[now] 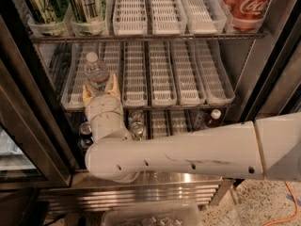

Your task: Pick water bottle from middle shelf of fridge

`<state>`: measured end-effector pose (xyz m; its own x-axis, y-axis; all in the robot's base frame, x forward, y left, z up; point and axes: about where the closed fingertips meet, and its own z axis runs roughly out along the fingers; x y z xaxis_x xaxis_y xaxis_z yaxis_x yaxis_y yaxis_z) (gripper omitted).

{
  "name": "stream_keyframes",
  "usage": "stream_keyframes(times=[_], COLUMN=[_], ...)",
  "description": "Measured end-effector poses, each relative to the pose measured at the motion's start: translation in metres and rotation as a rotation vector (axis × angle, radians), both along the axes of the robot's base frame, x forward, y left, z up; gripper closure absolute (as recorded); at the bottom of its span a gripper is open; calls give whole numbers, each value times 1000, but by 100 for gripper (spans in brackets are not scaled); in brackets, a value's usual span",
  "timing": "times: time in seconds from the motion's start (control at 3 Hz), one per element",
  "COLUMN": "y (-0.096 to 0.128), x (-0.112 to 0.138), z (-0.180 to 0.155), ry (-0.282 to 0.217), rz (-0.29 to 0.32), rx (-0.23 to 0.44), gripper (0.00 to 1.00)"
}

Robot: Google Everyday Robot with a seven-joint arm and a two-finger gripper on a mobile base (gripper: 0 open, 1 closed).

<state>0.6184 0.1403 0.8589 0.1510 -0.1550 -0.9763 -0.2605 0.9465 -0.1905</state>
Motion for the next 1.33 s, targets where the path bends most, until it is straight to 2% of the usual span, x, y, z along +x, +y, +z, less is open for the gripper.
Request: stream_keyframes(times=[0.67,1.0,1.33], y=[0,1,6], x=[-1,-6,-17], z=[-4,5,30], ry=[18,2,-49], rz=[12,23,54], rx=[-7,6,52], gripper=[100,100,100])
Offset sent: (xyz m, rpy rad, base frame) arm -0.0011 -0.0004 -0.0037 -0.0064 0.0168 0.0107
